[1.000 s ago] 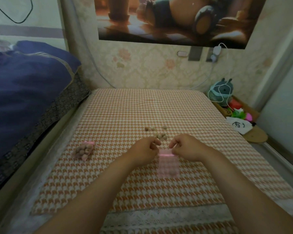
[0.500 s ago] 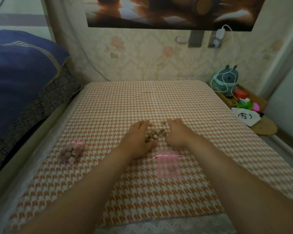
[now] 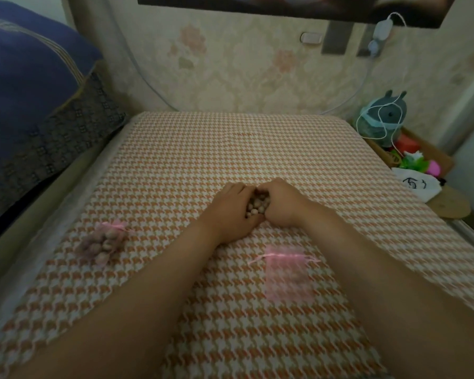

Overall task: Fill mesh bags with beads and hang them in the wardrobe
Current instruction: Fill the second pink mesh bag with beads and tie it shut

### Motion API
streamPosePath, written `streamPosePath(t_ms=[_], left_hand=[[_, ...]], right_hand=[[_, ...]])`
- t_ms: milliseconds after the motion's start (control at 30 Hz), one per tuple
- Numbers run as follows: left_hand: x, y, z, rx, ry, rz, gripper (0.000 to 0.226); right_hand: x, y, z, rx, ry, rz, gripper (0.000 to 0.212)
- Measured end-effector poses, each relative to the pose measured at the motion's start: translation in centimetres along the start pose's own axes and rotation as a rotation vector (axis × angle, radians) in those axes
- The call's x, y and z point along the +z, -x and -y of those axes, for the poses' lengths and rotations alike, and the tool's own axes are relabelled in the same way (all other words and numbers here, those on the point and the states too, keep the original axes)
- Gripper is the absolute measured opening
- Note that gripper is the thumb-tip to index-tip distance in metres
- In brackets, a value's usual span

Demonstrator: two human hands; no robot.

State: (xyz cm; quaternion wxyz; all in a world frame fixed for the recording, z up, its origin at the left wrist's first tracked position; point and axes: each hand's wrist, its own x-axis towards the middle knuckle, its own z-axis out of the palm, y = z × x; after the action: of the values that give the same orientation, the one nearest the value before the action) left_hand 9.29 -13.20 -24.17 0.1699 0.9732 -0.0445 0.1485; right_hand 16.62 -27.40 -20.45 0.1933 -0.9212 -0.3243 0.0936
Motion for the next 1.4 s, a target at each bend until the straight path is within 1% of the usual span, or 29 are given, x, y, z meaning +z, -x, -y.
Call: streamPosePath(t_ms=[100, 267, 367, 433, 600, 667, 733, 800, 867, 933, 967, 1067, 1133, 1200, 1267, 1300, 1400], left_hand=[[-0.6, 1.1, 0.7, -0.002, 0.040, -0.035, 0.059], [-1.7, 4.8, 1.6, -0.051, 0.084, -0.046, 0.050], [-2.6, 7.4, 1.9, -0.091, 0.082, -0.009, 0.052], [-3.4, 9.0, 1.9, -0.108, 0.061, 0.019, 0.056], [-5.2, 13.1, 1.1, -0.114, -0.064, 0.067, 0.068], [-5.5, 14.8, 0.7, -0.109, -0.090, 0.064, 0.069], [-5.7, 16.1, 0.4, -0.109, -0.099, 0.060, 0.071], [-5.8, 17.0, 0.2, -0.117, -0.069, 0.066, 0.075], [-5.8, 17.5, 0.3, -0.121, -0.042, 0.075, 0.074], [-6.0, 17.8, 0.2, -0.125, -0.075, 0.095, 0.082], [-6.1, 17.9, 0.2, -0.134, -0.095, 0.108, 0.084], [-6.5, 18.0, 0.1, -0.139, -0.114, 0.159, 0.077], [-6.6, 18.1, 0.1, -0.123, -0.121, 0.185, 0.085], [-6.6, 17.9, 0.3, -0.130, -0.110, 0.201, 0.085], [-7.0, 17.5, 0.2, -0.151, -0.094, 0.227, 0.076], [-7.4, 17.2, 0.1, -0.158, -0.092, 0.250, 0.075], [-9.2, 16.1, -1.1, -0.186, -0.082, 0.329, 0.086]], right_hand=[[0.3, 0.6, 1.5, 0.000, -0.052, 0.017, 0.026], [1.7, 2.2, 5.2, -0.084, -0.108, 0.065, 0.022], [2.8, 3.5, 7.2, -0.108, -0.103, 0.072, 0.014], [3.4, 4.4, 8.5, -0.112, -0.113, 0.073, 0.014], [4.9, 7.0, 10.7, -0.110, -0.178, 0.073, 0.018], [5.3, 8.1, 11.4, -0.123, -0.205, 0.083, 0.021], [5.7, 9.2, 12.0, -0.134, -0.192, 0.055, 0.023], [6.0, 10.4, 12.4, -0.133, -0.096, 0.016, 0.026], [6.3, 11.5, 12.6, -0.123, 0.079, 0.003, 0.043], [6.7, 12.4, 12.6, -0.108, 0.162, 0.011, 0.057], [7.0, 12.6, 12.5, -0.114, 0.155, 0.029, 0.061], [7.9, 12.9, 12.1, -0.135, 0.109, 0.083, 0.065], [8.3, 12.8, 11.9, -0.147, 0.126, 0.101, 0.066], [8.1, 12.8, 11.8, -0.165, 0.114, 0.123, 0.067], [7.3, 12.7, 11.7, -0.171, 0.034, 0.139, 0.069], [6.6, 12.8, 11.6, -0.172, -0.014, 0.136, 0.070], [3.8, 13.0, 11.2, -0.155, -0.138, 0.080, 0.070]])
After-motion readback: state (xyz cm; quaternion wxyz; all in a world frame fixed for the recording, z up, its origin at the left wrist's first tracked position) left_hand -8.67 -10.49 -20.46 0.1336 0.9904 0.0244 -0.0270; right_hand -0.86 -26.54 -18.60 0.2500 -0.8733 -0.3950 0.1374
